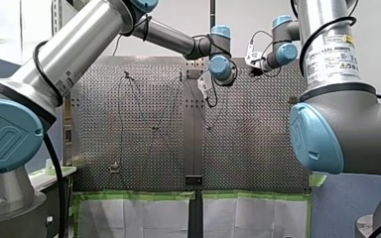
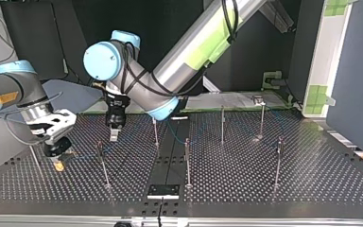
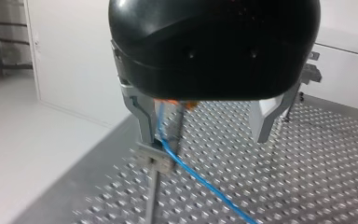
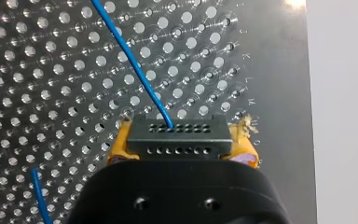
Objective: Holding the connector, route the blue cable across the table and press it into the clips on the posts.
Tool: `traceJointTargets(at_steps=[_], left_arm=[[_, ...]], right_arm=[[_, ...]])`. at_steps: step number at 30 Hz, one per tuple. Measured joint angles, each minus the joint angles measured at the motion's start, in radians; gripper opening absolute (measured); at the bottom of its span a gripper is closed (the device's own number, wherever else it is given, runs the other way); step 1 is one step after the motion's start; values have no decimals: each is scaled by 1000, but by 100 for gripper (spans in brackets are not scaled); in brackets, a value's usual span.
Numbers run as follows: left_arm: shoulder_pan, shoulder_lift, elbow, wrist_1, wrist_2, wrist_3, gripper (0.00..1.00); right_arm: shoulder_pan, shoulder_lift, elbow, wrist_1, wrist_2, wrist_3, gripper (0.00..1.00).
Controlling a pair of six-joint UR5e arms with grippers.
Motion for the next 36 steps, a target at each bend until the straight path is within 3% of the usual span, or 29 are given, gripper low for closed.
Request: traceJointTargets(at_steps=[9,17,29,36], left_arm=[[13,76,-76,75,-18,45,100],[5,141,-141,114,-72,53,100],[-87,244,-245,206,-176,-37,100],[-148,219,-307,267,-237,-99,100]], right_arm=[[-1,0,0,1,2,1,0],[1,0,0,1,2,1,0],[6,1,0,1,2,-4,0],[8,1,0,1,2,-6,0]])
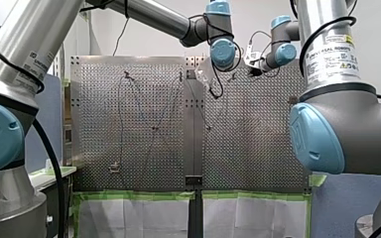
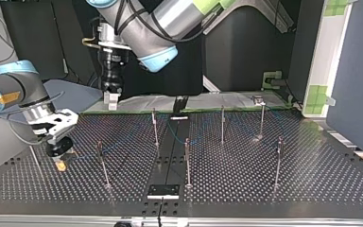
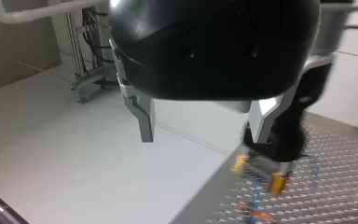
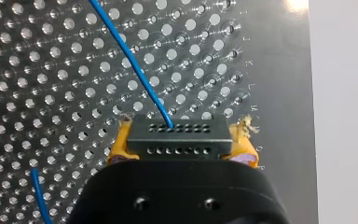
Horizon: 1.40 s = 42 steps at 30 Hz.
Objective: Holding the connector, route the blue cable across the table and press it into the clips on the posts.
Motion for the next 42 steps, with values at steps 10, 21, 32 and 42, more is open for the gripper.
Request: traceJointTargets(at_steps=[10,21,32,42], left_arm=[[-87,-19,-87,87,-87,-87,100],[-184,75,-184,184,-184,-184,100],[-173,49,-280,280,-213,-272,100],[-89,49,-364,365,-131,-238,100]], right_arm=[[0,0,0,0,0,-1,0],[0,1,0,0,0,-2,0],[1,0,0,1,0,-4,0],[-2,0,0,1,0,-4,0]])
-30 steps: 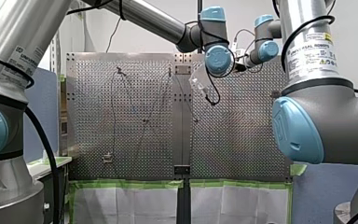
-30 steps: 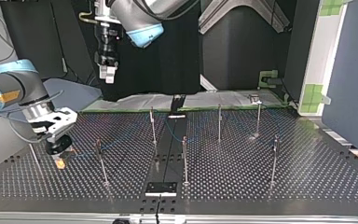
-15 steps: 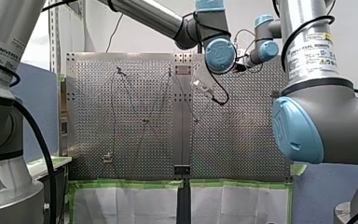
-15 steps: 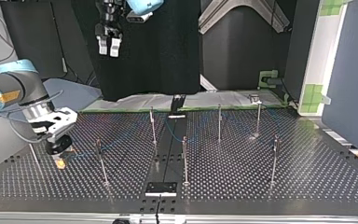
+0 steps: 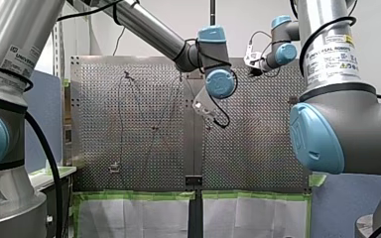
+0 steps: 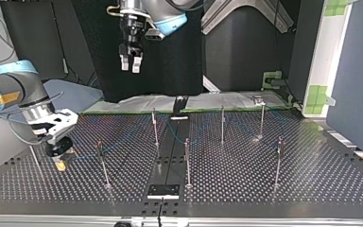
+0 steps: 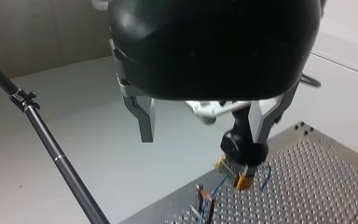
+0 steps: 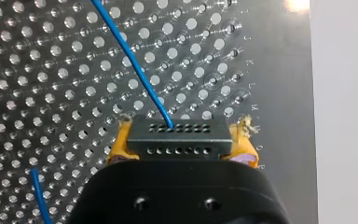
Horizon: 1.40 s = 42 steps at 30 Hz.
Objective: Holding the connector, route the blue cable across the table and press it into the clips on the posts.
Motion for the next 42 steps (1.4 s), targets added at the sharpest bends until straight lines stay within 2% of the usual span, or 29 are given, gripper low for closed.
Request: traceJointTargets(at_steps=[10,22,28,37,42], left_arm=[[89,0,-89,88,89,76,100],[188,0,-188,188,188,94,100],[240,0,-240,208,239,99,100],[314,0,-324,210,254,99,100],[320,0,-367,210,254,99,100]], right_arm=[[-3,0,0,0,0,0,0],[-3,0,1,0,0,1,0],[-3,0,1,1,0,2,0],[-3,0,1,2,0,3,0],[-3,0,1,2,0,4,0]])
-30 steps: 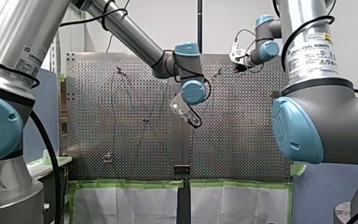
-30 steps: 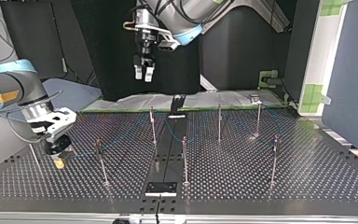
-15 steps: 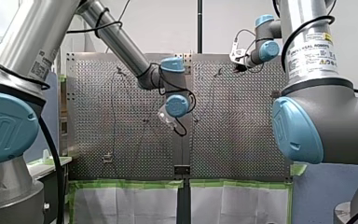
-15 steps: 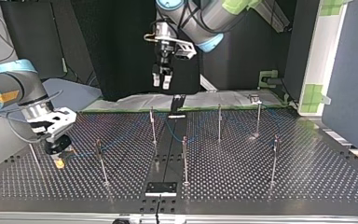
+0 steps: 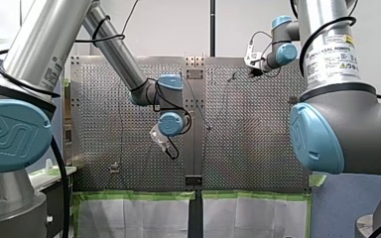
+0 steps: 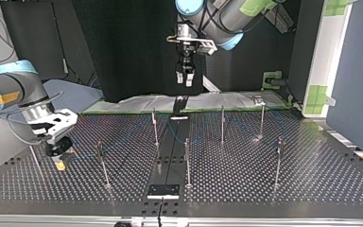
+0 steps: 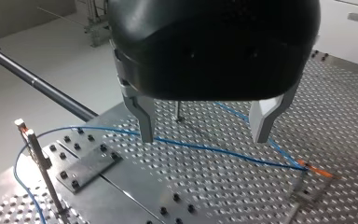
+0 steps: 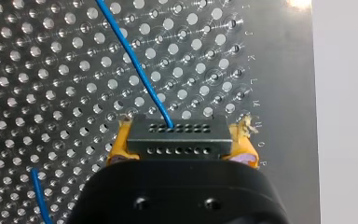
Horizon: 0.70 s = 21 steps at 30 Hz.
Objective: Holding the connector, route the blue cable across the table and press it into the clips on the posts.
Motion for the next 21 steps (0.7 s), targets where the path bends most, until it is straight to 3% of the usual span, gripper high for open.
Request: traceJointTargets(at_steps=[21], left_arm=[[6,0,-171,2,2,19,100]], right_arm=[[-1,0,0,2,0,4,0]])
